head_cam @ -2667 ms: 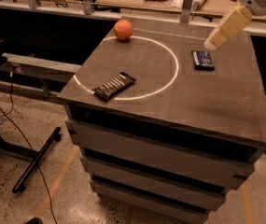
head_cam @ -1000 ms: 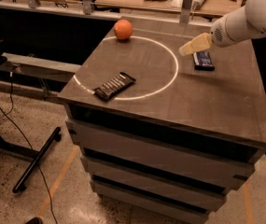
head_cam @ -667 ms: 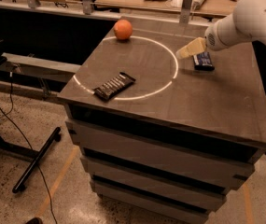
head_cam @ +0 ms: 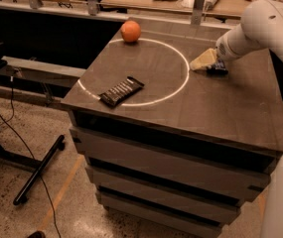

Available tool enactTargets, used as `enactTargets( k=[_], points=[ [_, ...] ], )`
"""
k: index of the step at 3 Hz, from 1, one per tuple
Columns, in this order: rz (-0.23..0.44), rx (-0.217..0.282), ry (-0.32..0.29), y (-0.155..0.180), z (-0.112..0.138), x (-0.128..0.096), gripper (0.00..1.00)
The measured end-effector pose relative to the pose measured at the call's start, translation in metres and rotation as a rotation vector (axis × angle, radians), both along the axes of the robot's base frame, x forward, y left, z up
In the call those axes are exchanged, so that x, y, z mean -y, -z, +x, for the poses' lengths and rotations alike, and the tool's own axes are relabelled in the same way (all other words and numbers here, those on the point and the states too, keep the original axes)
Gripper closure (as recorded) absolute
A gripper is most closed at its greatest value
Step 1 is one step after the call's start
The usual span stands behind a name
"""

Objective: Move rxbar blueberry near rxbar chocolate

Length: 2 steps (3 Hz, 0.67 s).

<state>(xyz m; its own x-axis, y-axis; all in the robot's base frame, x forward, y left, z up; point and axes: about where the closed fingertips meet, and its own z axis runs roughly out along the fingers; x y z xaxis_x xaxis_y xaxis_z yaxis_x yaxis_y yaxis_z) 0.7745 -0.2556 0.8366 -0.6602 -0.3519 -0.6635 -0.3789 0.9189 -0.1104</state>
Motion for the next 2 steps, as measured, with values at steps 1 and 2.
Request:
enactTargets(
  k=[1, 2],
  points=[
    [0.029, -0.022, 0.007, 0.0041, -0.0033, 0.0073, 0.39],
    [0.069, -0.026, 0.006, 0.0015, -0.009, 0.0167, 0.63]
  ],
)
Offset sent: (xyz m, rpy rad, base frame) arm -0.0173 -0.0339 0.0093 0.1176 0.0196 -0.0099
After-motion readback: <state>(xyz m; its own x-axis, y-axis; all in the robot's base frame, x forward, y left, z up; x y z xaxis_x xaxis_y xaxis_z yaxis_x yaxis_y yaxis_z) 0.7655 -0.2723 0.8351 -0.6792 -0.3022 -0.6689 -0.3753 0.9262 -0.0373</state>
